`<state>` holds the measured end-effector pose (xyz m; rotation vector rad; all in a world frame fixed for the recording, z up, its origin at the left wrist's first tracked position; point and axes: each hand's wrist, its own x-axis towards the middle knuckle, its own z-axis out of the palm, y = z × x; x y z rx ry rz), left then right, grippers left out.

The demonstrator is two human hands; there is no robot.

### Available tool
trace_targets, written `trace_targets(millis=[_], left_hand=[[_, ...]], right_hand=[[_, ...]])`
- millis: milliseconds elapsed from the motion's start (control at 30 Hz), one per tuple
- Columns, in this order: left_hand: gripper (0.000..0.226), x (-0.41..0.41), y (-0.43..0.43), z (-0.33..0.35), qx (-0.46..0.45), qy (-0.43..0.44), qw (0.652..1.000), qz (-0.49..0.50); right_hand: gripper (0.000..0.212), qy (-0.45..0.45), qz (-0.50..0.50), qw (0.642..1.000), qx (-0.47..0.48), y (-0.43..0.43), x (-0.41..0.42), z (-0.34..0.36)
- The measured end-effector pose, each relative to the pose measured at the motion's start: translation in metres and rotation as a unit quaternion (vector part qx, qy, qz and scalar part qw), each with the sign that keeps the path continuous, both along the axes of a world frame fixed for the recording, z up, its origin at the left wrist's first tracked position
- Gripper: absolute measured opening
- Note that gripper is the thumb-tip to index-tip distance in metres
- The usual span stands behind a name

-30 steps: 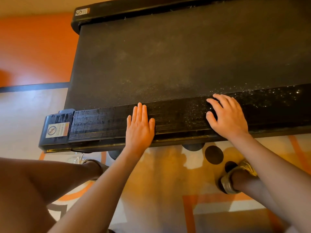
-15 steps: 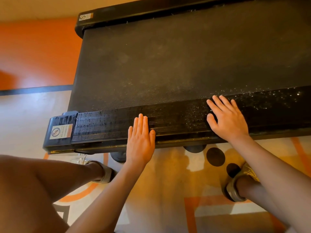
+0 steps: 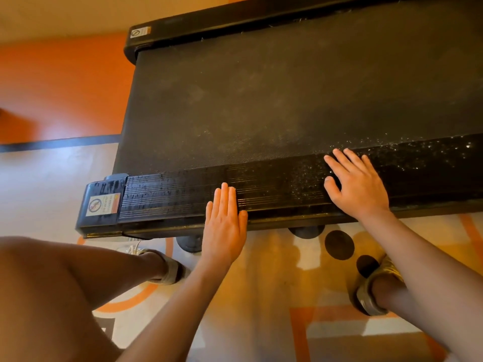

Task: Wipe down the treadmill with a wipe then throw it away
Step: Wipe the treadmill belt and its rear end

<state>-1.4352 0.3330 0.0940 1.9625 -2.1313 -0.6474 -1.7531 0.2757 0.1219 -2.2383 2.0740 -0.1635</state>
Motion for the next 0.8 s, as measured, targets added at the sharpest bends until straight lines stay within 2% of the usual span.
trace_targets(millis=[267,533,800], left_hand=[[0.060,-0.008,-0.078,0.011,0.001,-0.027,0.999,-0.036],[0.057,-0.001,-0.019,0.002,-0.035,-0.001,0.999,-0.028],[0.059,-0.018,-0.072,0.005,-0.007,-0.017,1.000,-0.016]], right_hand=[[0.068,-0.002,-0.004,1.000,-0.001,-0.002,0.000,0.000],[0.066,-0.002,-0.004,1.000,-0.006,0.000,-0.001,-0.002],[0.062,-0.007,-0.005,1.000,-0.014,-0.001,-0.001,-0.003]])
